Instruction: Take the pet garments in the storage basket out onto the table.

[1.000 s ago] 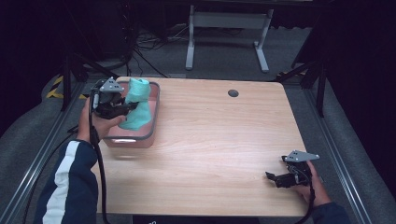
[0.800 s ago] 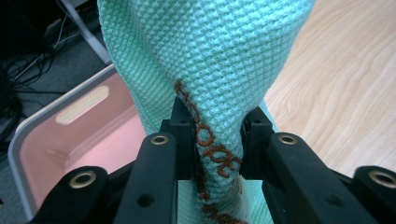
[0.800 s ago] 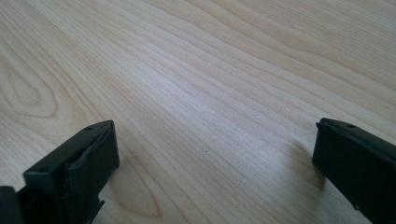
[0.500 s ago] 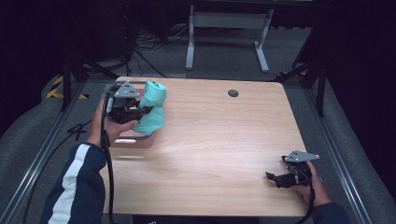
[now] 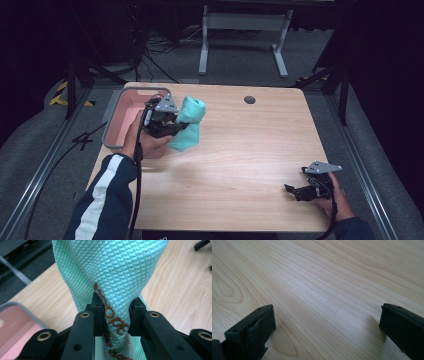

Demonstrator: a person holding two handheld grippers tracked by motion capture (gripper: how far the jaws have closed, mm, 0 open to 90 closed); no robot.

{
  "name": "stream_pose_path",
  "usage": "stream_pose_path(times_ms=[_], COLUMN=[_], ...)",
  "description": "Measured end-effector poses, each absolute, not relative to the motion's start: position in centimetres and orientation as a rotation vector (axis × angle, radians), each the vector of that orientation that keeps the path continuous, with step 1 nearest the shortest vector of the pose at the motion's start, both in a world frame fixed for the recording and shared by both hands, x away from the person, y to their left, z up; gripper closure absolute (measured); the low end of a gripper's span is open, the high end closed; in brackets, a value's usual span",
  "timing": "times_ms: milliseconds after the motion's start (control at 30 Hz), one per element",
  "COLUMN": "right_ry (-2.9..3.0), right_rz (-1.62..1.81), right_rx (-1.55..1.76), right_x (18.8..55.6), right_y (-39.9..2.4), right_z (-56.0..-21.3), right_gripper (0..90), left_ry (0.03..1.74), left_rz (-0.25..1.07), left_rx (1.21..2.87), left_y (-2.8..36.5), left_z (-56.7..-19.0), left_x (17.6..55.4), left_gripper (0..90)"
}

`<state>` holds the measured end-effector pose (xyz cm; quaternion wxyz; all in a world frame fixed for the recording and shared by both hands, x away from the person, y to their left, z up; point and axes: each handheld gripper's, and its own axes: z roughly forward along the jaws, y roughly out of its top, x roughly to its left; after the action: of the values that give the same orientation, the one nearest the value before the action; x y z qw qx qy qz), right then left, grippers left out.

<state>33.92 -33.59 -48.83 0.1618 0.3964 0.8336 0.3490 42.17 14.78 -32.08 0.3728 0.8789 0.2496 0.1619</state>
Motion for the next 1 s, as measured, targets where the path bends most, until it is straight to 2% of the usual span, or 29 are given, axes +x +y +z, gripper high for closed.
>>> stream_pose_path(times_ms=[567, 1000], right_ry=[2.379, 2.378], right_rz=[0.998, 0.999], right_rx=[1.134, 1.135], right_x=[33.9, 33.9], right_y=[-33.6, -33.6], right_z=[-48.8, -48.8], right_gripper=[0.8, 0.8], left_ry=[0.560, 0.555], left_rz=[0.273, 0.173], left_rx=[2.346, 2.402], left_y=[8.5, 5.4], left_z=[-36.3, -39.4], left_x=[43.5, 44.2], left_gripper=[72.1, 71.3])
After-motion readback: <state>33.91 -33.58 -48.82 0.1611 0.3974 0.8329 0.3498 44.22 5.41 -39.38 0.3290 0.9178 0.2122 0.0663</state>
